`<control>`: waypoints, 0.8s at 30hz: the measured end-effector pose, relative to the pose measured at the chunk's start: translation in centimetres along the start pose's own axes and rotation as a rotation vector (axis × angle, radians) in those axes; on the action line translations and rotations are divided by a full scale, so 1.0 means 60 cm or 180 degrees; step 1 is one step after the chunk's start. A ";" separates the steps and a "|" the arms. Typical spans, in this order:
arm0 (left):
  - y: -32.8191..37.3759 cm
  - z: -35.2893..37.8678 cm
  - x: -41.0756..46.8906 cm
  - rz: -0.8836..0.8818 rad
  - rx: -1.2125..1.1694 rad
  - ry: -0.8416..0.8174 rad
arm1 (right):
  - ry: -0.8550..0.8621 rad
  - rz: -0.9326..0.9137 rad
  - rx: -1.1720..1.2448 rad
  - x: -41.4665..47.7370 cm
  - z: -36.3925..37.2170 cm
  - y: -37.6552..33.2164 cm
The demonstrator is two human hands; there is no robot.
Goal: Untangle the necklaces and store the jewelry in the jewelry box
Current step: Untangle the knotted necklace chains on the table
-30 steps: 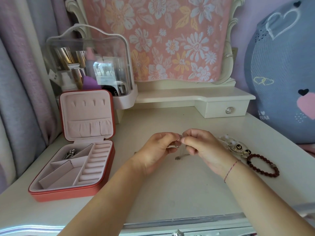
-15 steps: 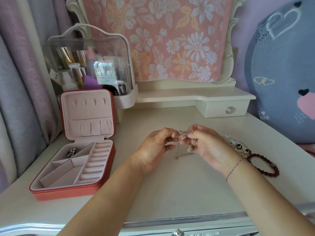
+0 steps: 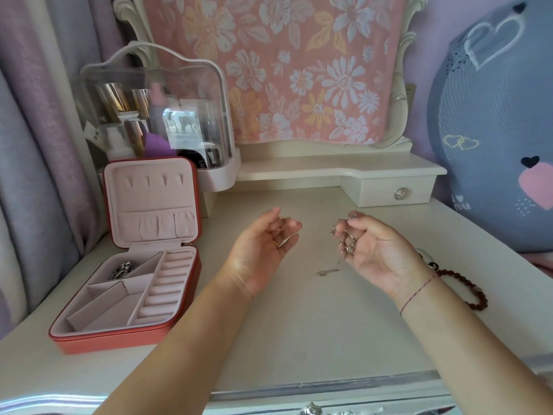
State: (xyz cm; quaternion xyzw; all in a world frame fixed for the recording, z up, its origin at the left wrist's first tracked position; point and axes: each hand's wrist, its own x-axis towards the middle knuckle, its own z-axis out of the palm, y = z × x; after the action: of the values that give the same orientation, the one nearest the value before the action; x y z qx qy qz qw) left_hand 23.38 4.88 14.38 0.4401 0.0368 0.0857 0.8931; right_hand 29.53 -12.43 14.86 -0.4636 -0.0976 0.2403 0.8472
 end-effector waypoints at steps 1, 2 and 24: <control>0.003 -0.001 -0.001 0.0006 -0.0181 -0.0053 | 0.0006 -0.0023 0.0020 0.000 0.000 0.000; 0.005 -0.001 -0.001 0.0016 -0.0309 -0.0084 | -0.0006 -0.0040 0.0031 0.000 0.001 0.000; 0.012 -0.012 -0.011 0.0629 0.2144 0.0839 | 0.0152 -0.0516 -0.0330 0.003 -0.006 0.003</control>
State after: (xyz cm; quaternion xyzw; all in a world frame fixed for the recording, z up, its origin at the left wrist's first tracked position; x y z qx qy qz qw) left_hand 22.57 5.71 14.51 0.6959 0.1350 0.2105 0.6732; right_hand 29.78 -12.53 14.51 -0.5030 -0.1268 0.1545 0.8409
